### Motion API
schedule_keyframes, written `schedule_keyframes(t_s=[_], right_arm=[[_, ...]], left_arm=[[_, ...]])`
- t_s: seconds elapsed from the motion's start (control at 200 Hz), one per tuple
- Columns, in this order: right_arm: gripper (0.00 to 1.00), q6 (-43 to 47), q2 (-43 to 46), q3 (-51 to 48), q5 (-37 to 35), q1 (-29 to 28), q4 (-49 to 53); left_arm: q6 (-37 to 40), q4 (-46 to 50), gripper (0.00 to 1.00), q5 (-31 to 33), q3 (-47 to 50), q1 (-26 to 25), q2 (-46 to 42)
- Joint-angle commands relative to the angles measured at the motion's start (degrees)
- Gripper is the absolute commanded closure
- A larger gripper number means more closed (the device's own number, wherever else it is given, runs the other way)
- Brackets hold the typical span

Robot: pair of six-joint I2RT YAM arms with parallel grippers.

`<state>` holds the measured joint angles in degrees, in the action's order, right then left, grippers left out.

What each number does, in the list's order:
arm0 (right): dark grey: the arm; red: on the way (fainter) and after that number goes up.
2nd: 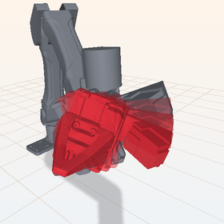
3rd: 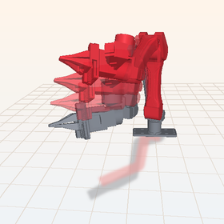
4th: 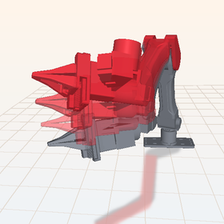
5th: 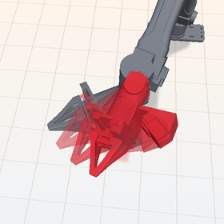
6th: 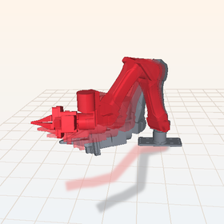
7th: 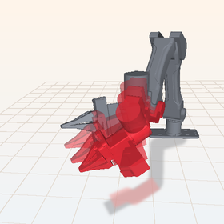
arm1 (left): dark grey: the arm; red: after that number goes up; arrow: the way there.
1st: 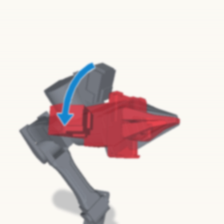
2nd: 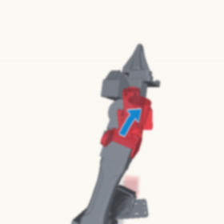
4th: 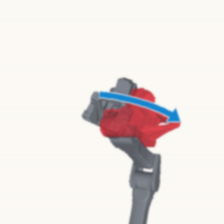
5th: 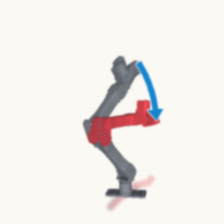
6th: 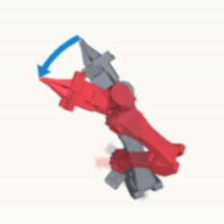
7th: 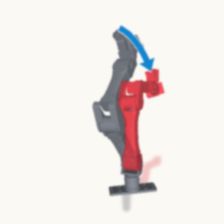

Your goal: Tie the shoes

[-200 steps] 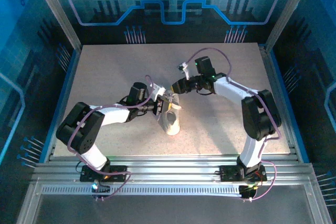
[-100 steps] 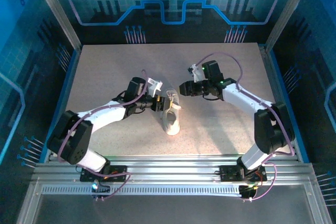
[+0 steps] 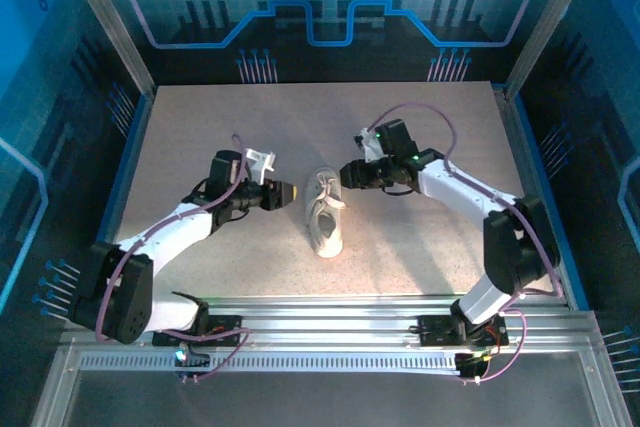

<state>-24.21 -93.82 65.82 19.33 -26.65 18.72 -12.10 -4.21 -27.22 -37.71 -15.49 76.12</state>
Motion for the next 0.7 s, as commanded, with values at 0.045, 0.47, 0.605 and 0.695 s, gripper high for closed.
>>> schedule_keyframes(t_s=[0.045, 0.47, 0.605, 0.695], right_arm=[[0.59, -0.84, -5.41, 5.31, 0.03, -2.46, 2.95], [0.59, -1.19, -10.75, 10.46, 0.05, -4.90, 4.96], [0.61, -0.66, -11.83, 11.16, 0.31, -5.07, 5.79], [0.65, -0.23, -12.32, 11.66, 0.25, -5.01, 5.98]], left_arm=[[-1.27, -4.06, 0.56, -1.64, 4.13, 0.11, 3.28], [4.08, -18.84, 0.45, -4.00, 6.38, -6.52, 13.53], [4.52, -19.88, 0.51, -5.01, 5.54, -6.92, 16.58], [4.23, -19.48, 0.62, -5.52, 5.55, -7.17, 16.25]])
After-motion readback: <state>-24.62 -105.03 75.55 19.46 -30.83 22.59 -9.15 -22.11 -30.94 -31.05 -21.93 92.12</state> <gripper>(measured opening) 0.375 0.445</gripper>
